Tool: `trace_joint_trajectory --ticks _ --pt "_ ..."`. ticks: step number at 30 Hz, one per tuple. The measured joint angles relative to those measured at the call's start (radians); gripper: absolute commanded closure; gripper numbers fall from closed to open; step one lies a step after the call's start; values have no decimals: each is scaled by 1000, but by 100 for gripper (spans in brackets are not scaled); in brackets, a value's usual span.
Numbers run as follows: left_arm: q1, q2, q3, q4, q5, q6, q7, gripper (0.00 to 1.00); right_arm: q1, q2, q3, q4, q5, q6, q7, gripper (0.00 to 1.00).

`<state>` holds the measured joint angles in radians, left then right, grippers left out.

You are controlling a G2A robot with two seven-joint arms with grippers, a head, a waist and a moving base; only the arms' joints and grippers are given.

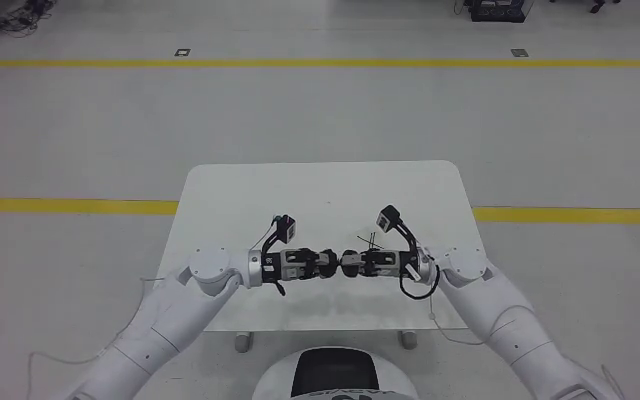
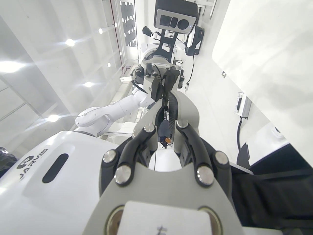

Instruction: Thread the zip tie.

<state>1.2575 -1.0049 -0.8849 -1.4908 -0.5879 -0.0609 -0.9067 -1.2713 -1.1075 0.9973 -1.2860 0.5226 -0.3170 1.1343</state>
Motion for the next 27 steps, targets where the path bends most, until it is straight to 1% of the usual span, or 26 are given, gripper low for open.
trace_joint_trajectory --ticks 6,8,9,10,11,12,15,18,19,20,22,23,25,27 --pt "7 4 -12 1 16 -27 8 100 -21 11 42 -13 -2 0 -17 0" --pt "10 6 -18 -2 20 -44 7 100 -25 13 49 -17 -2 1 -17 0" --pt "12 6 -20 -7 18 -59 -2 100 -25 13 49 -17 -2 1 -16 0" --pt "13 7 -21 -19 15 -90 -23 100 -25 13 49 -17 -3 1 -16 0" --pt "14 7 -21 -23 14 -107 -34 100 -25 13 48 -17 -3 1 -16 0" --pt "14 7 -21 -24 14 -111 -35 100 -25 13 48 -16 -3 1 -16 0" --pt "14 7 -21 -23 14 -96 -29 100 -25 13 48 -16 -3 1 -16 0" --pt "13 7 -22 -22 16 -97 -27 100 -25 13 48 -16 -3 1 -16 0" --pt "12 7 -26 -19 35 -104 -7 100 -25 13 48 -16 -3 1 -16 0" --pt "14 7 -29 -19 62 -110 26 100 -25 13 48 -16 -3 1 -16 0" --pt "22 8 -41 -21 118 -131 120 100 -25 13 48 -16 -3 1 -16 0" --pt "26 9 -48 -22 134 -143 152 100 -25 13 48 -16 -3 1 -16 0" --pt "37 13 -66 -24 169 -171 203 100 -25 13 48 -16 -3 1 -16 0" --pt "47 17 -85 -23 177 -191 223 100 -25 13 48 -16 -3 1 -16 0"
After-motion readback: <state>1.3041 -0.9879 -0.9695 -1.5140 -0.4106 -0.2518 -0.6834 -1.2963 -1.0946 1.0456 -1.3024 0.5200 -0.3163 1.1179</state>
